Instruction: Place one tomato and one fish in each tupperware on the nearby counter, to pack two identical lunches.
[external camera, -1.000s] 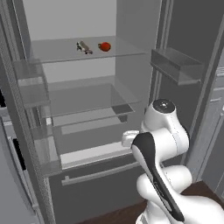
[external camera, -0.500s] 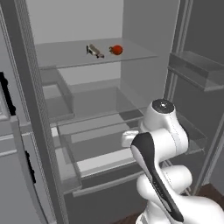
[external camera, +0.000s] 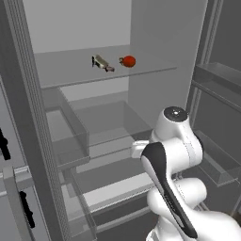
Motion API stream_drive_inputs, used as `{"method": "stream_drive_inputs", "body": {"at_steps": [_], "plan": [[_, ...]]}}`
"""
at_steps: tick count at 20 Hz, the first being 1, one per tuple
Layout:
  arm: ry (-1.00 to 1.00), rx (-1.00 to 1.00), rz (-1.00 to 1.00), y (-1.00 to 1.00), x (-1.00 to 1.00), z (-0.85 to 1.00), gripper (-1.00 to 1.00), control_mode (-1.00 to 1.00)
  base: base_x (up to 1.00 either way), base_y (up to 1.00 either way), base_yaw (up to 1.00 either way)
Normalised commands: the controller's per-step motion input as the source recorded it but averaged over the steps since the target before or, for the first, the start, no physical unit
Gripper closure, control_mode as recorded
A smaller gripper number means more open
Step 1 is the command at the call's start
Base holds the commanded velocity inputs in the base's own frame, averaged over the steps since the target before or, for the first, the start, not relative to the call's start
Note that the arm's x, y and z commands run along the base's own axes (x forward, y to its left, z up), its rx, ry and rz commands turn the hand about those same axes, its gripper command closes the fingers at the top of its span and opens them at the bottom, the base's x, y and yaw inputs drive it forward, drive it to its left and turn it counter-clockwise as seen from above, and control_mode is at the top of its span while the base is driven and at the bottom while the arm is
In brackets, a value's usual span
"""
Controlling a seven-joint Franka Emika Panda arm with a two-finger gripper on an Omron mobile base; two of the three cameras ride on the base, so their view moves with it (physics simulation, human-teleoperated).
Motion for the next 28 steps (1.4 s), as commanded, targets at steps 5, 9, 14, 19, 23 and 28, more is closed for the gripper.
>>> {"method": "stream_drive_inputs", "body": {"at_steps": [5, 9, 14, 19, 23, 28], "plan": [[-0.14, -0.01, 0.01, 0.00, -0.02, 0.17, -1.00, -1.00, 0.00, 0.00, 0.00], [-0.39, -0.06, 0.13, 0.03, -0.10, 0.88, -1.00, -1.00, 0.00, 0.00, 0.00], [-0.22, 0.01, 0.15, 0.03, 0.03, 0.93, -1.00, -1.00, 0.00, 0.00, 0.00], [-0.04, 0.01, 0.16, 0.21, 0.13, 0.77, -1.00, -1.00, 0.00, 0.00, 0.00], [-0.13, -0.03, 0.11, 0.33, 0.06, 0.78, -1.00, -1.00, 0.00, 0.00, 0.00], [-0.11, 0.01, 0.03, 0.02, 0.08, 0.41, -1.00, -1.00, 0.00, 0.00, 0.00]]}}
